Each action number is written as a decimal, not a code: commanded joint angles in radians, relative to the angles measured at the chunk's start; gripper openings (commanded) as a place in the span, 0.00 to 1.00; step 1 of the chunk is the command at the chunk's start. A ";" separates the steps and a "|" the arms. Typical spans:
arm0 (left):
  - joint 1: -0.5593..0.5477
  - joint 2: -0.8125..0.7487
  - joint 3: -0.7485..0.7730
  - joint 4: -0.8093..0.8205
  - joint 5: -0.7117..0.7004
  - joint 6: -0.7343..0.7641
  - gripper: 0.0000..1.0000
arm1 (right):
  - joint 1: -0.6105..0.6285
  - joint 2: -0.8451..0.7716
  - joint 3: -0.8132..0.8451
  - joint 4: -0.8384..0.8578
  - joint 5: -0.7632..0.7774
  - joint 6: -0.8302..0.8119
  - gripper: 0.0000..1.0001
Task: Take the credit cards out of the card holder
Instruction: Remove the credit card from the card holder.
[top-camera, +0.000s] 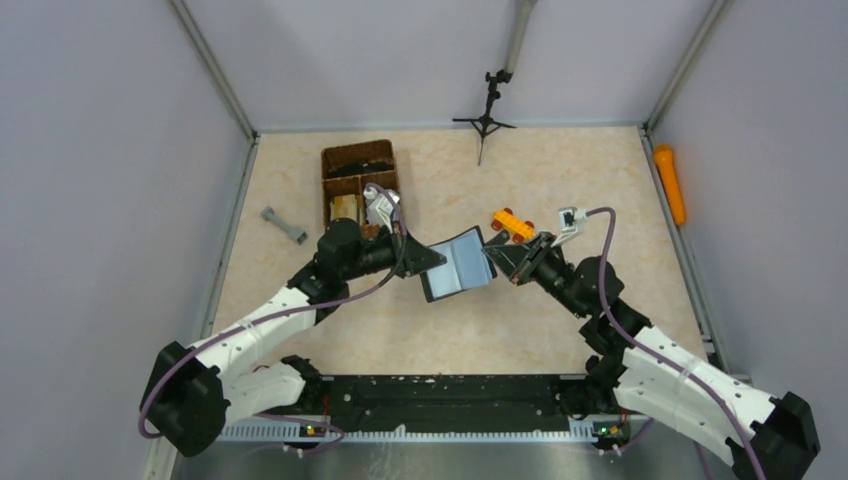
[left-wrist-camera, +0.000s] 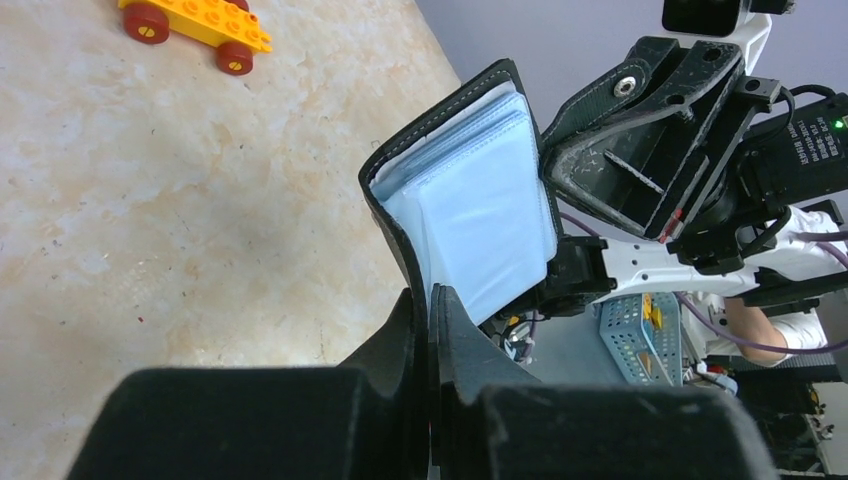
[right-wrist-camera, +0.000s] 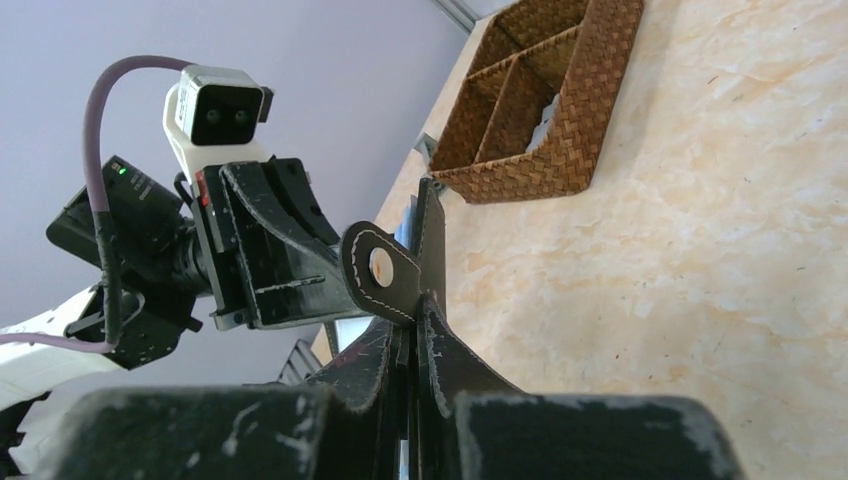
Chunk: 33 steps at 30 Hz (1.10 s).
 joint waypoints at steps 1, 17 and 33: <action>0.000 0.016 0.023 0.055 0.016 -0.002 0.00 | -0.001 -0.011 -0.016 0.085 -0.045 0.025 0.00; -0.001 0.099 0.033 0.095 0.053 -0.013 0.00 | -0.001 0.103 -0.010 -0.029 -0.151 -0.052 0.22; -0.001 0.187 0.046 0.181 0.153 -0.056 0.03 | -0.001 0.123 -0.030 0.011 -0.204 -0.080 0.10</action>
